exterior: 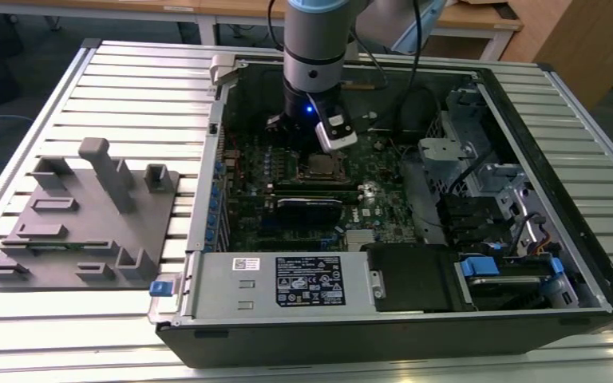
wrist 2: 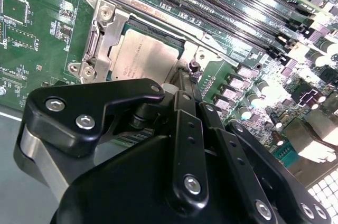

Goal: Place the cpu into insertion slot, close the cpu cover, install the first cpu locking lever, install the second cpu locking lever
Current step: 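Close the cpu cover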

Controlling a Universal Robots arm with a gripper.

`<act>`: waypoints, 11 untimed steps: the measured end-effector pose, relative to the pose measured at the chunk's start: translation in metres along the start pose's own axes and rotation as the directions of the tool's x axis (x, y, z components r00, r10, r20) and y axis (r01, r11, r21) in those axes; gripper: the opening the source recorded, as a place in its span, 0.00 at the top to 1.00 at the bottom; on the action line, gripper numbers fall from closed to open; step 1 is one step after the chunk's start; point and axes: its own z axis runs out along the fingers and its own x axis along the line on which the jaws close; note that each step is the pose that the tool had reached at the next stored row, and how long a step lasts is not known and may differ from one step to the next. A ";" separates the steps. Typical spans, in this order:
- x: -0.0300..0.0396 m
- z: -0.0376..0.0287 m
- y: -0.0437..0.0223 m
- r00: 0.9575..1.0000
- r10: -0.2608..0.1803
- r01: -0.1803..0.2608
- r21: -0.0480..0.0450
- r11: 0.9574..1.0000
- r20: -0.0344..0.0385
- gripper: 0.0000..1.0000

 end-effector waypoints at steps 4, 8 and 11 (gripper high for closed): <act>0.0000 0.0003 0.0001 1.000 0.000 0.000 0.000 1.000 0.000 0.90; -0.0001 -0.0015 0.0003 1.000 0.000 0.000 -0.001 1.000 0.001 0.90; -0.0001 -0.0037 0.0003 1.000 0.000 0.000 0.000 1.000 0.000 0.90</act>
